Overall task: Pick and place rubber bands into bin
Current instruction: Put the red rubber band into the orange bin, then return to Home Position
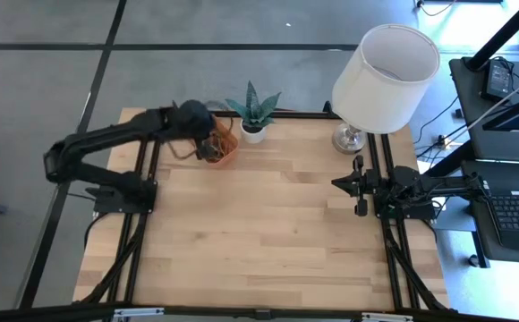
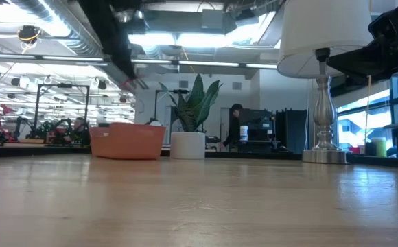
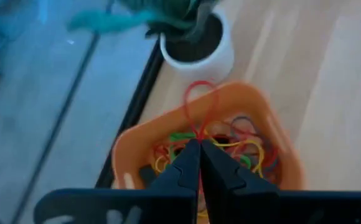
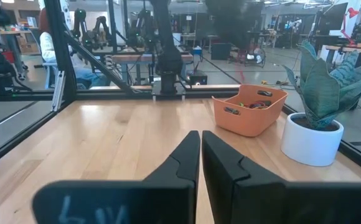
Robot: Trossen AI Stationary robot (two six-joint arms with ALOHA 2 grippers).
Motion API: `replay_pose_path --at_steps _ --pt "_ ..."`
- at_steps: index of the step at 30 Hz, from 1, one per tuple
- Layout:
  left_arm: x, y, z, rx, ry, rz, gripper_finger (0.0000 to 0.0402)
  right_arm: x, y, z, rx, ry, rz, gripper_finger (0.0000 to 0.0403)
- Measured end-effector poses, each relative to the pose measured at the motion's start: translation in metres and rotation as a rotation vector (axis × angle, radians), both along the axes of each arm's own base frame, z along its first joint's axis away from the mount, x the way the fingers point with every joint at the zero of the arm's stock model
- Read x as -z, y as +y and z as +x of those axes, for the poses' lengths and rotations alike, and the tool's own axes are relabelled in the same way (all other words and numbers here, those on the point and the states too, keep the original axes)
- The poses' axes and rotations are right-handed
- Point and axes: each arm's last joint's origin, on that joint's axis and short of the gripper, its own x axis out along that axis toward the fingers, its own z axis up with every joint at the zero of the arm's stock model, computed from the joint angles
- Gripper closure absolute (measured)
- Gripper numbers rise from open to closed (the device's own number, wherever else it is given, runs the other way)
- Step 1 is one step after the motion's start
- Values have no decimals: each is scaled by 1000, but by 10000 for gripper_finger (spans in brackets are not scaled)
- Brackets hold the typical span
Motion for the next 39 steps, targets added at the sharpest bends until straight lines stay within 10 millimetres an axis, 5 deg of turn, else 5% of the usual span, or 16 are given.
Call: replay_pose_path --at_steps 7,16,21,29,34,39 --pt "62 64 -11 -4 41 -183 399 0 0 0 0 0 0 379" --pt "116 106 -3 -98 122 -256 344 0 0 0 0 0 0 379" --pt "102 119 -5 -166 156 -239 284 0 0 0 0 0 0 379" --pt "45 132 -1 -286 184 -155 238 0 0 0 0 0 0 379" --pt "14 108 4 -224 25 -248 261 0 0 0 0 0 0 379" --pt "-9 61 0 -165 -187 -229 337 0 0 0 0 0 0 379"
